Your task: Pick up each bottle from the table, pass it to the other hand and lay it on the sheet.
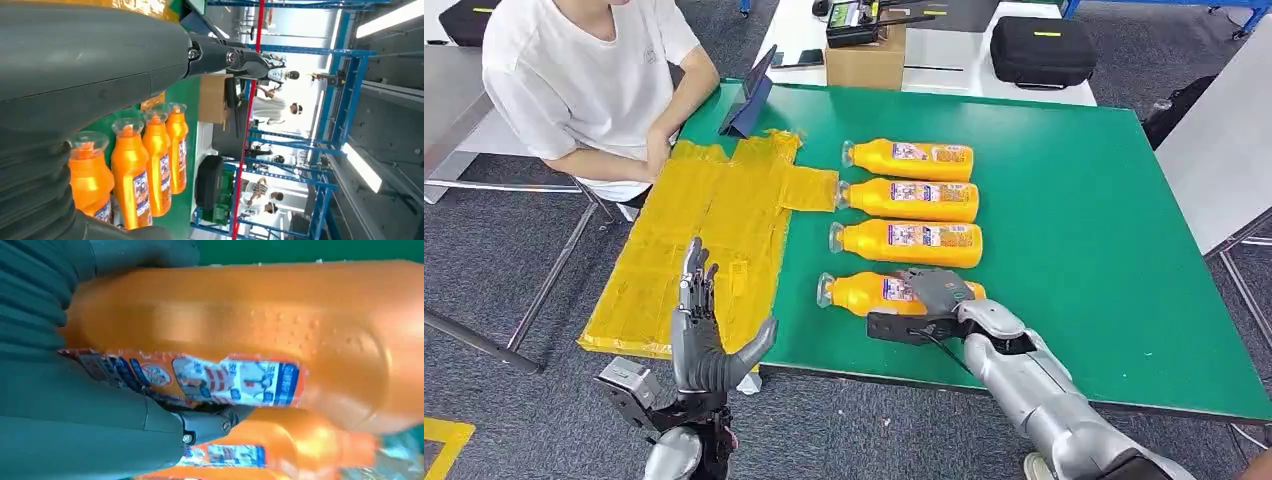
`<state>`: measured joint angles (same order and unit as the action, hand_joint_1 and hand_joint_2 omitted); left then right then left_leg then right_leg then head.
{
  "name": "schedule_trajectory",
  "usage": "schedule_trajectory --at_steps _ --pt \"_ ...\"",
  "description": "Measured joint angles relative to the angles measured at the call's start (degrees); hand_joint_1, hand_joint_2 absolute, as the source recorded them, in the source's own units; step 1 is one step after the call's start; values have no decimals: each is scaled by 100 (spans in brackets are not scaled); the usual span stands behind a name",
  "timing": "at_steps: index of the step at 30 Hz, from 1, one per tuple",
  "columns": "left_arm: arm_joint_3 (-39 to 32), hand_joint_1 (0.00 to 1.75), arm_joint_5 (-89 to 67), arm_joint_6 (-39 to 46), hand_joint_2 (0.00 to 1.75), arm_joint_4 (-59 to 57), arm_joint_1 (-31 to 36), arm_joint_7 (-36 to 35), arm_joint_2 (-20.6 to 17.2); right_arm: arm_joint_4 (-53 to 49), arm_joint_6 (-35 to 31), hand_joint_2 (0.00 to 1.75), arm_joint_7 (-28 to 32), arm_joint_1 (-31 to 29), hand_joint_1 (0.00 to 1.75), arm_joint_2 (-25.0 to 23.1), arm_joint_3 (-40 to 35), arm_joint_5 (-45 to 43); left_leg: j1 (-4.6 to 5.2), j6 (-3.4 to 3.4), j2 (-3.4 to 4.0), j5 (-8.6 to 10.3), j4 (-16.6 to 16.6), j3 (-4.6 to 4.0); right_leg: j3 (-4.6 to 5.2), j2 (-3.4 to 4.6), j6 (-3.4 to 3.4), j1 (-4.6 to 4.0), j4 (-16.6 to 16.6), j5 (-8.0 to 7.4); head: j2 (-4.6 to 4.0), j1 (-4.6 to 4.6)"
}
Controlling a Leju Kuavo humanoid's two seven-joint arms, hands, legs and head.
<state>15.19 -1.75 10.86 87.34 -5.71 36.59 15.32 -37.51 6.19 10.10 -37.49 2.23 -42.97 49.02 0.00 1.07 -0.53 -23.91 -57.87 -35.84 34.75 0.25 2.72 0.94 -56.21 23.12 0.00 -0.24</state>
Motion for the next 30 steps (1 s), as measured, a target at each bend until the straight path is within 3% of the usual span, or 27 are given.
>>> schedule_trajectory --at_steps 4,7,11,14,20,24,30 --pt "0 0 0 2 175 0 1 0 0 0 6 175 12 0 175 2 0 -35 0 0 0 0 0 0 0 0 0 0 0 0 -2 0" --pt "-24 0 0 246 175 -61 38 -26 0 -37 48 175 151 16 175 164 -74 -694 0 -1 -2 -4 0 15 -14 0 0 0 2 1 0 2" --pt "-131 0 -201 588 175 -122 234 52 -42 -65 375 175 142 -51 175 341 -231 -829 0 -1 -9 -4 0 39 -39 -2 -1 0 4 2 -2 2" --pt "-308 0 -210 608 175 -135 368 50 -105 -142 222 175 240 7 175 474 -280 -1108 0 -1 -21 -3 0 54 -60 -5 -1 0 4 5 0 4" --pt "-540 0 205 164 175 -114 332 -661 -114 -1345 -1140 175 673 1125 175 448 374 -1859 1 7 -20 -12 0 47 -59 -4 -1 0 4 5 0 4" --pt "-349 0 90 -394 175 -514 296 -1139 -116 -2390 -1366 175 1119 1843 175 192 984 -1846 0 1 -22 -15 0 24 -32 -4 0 -1 2 7 0 2" --pt "-151 0 33 -505 175 -957 274 -1158 -122 -3132 -1406 175 1252 2114 175 2 1451 -1826 0 1 -10 -15 0 13 -20 -3 0 0 2 7 0 2"
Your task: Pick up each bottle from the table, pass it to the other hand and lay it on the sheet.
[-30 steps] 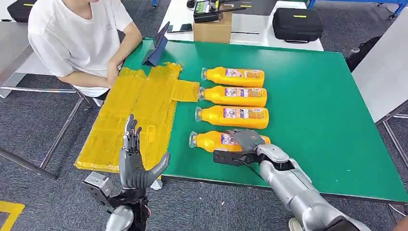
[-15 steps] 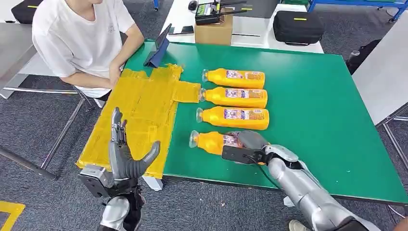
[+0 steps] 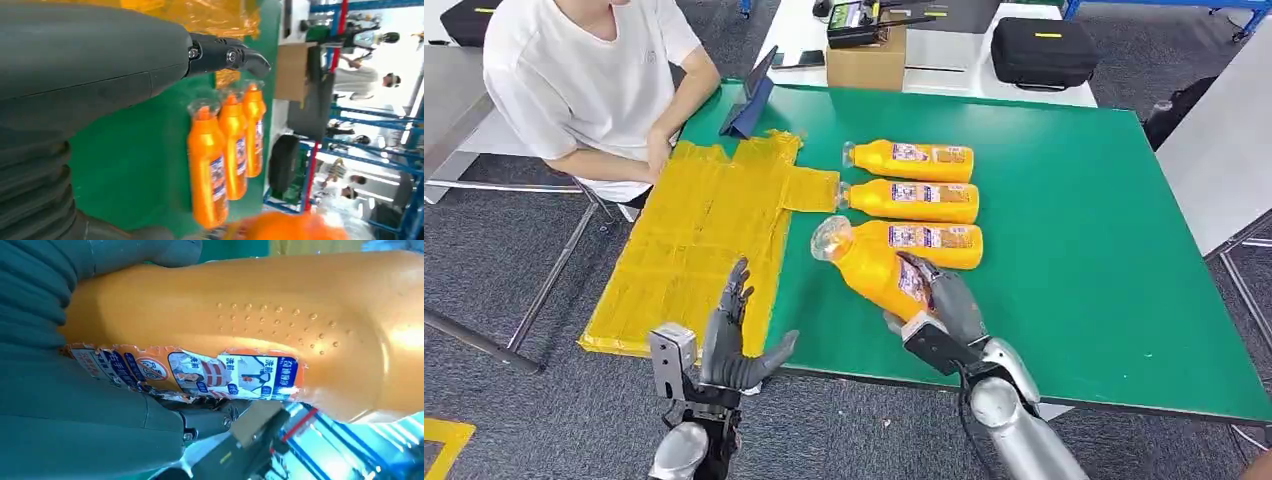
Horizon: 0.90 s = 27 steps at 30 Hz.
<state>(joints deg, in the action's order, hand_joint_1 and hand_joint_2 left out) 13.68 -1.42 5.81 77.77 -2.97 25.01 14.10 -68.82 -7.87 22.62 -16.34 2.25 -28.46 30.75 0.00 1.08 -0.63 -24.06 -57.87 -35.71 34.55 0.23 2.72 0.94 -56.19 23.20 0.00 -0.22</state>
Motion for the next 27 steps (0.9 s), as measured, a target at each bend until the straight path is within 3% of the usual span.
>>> schedule_trajectory --at_steps 8,16,27 --pt "88 0 42 -175 175 -177 0 -74 -17 -280 -68 175 241 118 175 -120 186 48 2 0 0 0 0 -4 3 0 0 1 1 0 -2 -2" --pt "505 0 -116 -957 175 -179 -3 837 -68 -370 360 175 577 -17 175 -330 201 -112 1 0 0 0 0 -6 4 0 0 0 -2 0 0 0" --pt "590 0 697 -1294 175 151 205 785 122 -12 204 175 1023 -245 175 -968 -817 328 -3 -1 -3 1 1 -7 6 0 -1 -3 -2 1 0 0"
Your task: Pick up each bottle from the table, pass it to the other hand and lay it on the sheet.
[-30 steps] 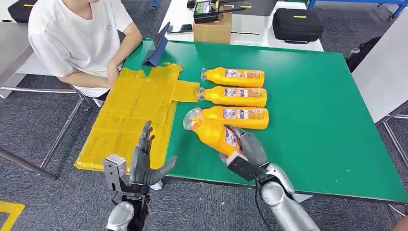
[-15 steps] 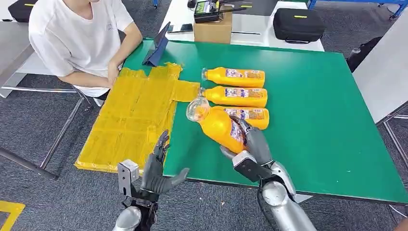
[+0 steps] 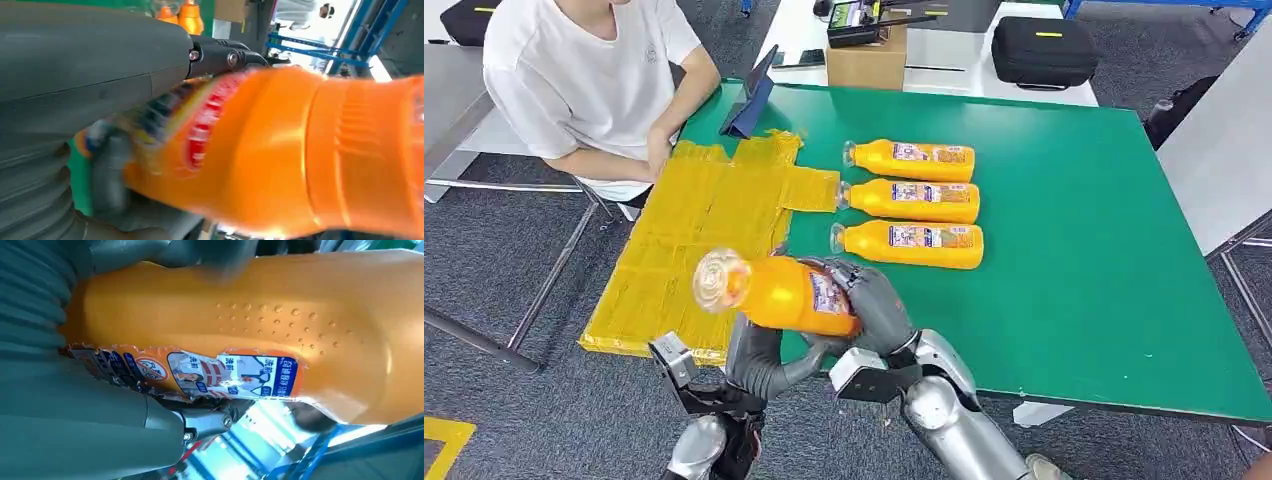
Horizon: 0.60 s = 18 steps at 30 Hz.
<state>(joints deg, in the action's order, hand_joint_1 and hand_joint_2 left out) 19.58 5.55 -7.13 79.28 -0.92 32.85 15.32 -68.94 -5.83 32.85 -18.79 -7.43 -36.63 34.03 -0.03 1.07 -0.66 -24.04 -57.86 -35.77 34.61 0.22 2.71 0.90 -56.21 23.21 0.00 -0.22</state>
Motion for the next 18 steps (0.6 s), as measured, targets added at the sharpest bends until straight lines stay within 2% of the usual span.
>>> schedule_trajectory --at_steps 14,15,16,17,18 --pt "4 3 291 77 175 35 112 -127 4 245 -308 175 20 -25 175 -247 -599 59 1 0 2 0 0 -1 4 1 0 1 0 0 0 0" --pt "4 154 299 70 175 35 113 -127 4 250 -308 175 20 -36 175 -247 -615 35 0 0 2 0 0 -1 4 1 0 1 0 0 -2 0" --pt "7 175 308 70 175 35 115 -125 4 258 -302 175 20 -37 175 -247 -623 -27 0 0 2 0 0 -1 4 1 0 1 0 0 0 0" --pt "7 175 319 72 175 35 117 -114 4 269 -300 175 18 -39 52 -249 -632 -50 0 0 2 0 0 -1 4 1 0 1 0 0 0 2" --pt "7 175 328 81 175 35 117 -83 4 276 -300 175 9 -51 26 -249 -645 -44 0 0 3 0 0 -2 5 1 0 1 0 0 0 0"
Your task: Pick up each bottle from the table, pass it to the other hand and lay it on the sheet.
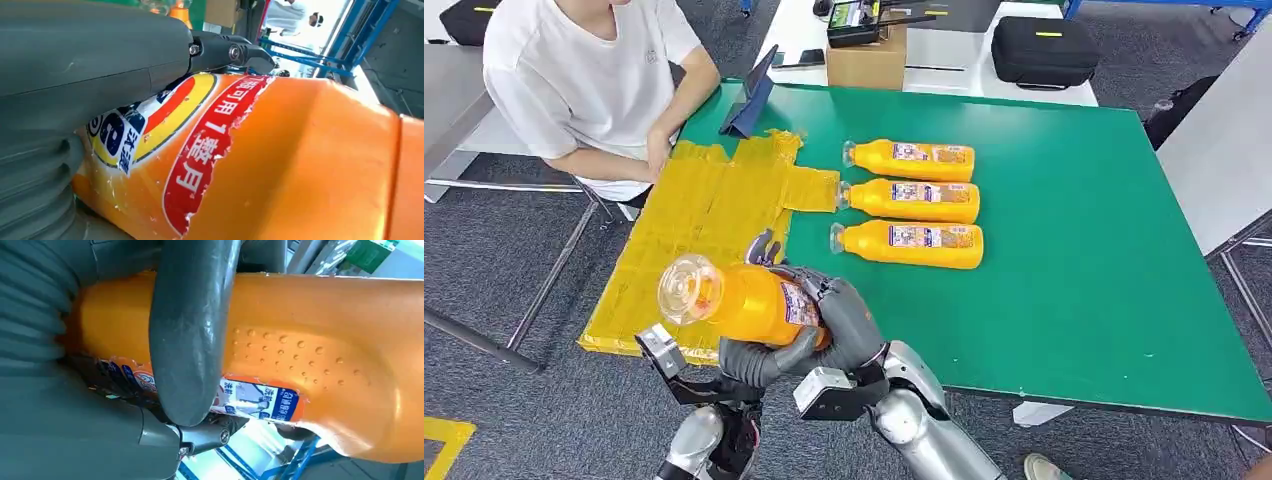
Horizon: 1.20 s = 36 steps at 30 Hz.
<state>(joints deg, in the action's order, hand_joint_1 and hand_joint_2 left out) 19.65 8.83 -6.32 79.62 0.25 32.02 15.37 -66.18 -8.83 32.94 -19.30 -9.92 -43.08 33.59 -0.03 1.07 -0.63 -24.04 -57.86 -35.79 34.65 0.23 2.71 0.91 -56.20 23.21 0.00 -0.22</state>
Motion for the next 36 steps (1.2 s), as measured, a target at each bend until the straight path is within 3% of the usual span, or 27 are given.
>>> schedule_trajectory --at_steps 7,8,9,18,23,26,36 --pt "-76 175 345 -212 175 0 8 39 -4 15 197 175 -33 -31 26 13 -81 -190 1 0 1 0 0 -1 1 0 0 1 0 0 0 0" --pt "-90 175 361 -225 175 0 8 39 -4 15 201 175 -33 -32 0 13 -92 -192 1 0 1 0 0 -1 1 0 0 1 0 0 0 2" --pt "-109 175 376 -236 175 0 8 39 -4 15 206 0 -33 -31 0 13 -101 -195 0 0 1 0 0 -1 2 0 0 1 1 0 0 0" --pt "-306 175 1364 -643 175 -46 15 -417 -2 -216 210 0 -28 57 0 68 -175 -236 0 0 0 0 0 -2 4 0 0 0 1 0 0 2" --pt "-394 175 1195 -142 175 -243 216 -376 59 -862 -70 0 -41 337 0 166 -225 -256 2 1 -13 0 0 -12 4 -2 0 3 0 0 0 4" --pt "-724 175 1136 85 175 -516 305 -356 59 -1430 -217 0 61 368 0 171 -420 -140 2 -1 19 -2 0 -10 22 24 -1 2 1 -4 0 -20" --pt "-1442 175 -961 2019 175 -1656 1091 179 -94 -2490 -1734 0 243 365 0 321 -669 518 -4 0 5 6 0 -16 16 7 -3 -4 -3 -3 0 -11"
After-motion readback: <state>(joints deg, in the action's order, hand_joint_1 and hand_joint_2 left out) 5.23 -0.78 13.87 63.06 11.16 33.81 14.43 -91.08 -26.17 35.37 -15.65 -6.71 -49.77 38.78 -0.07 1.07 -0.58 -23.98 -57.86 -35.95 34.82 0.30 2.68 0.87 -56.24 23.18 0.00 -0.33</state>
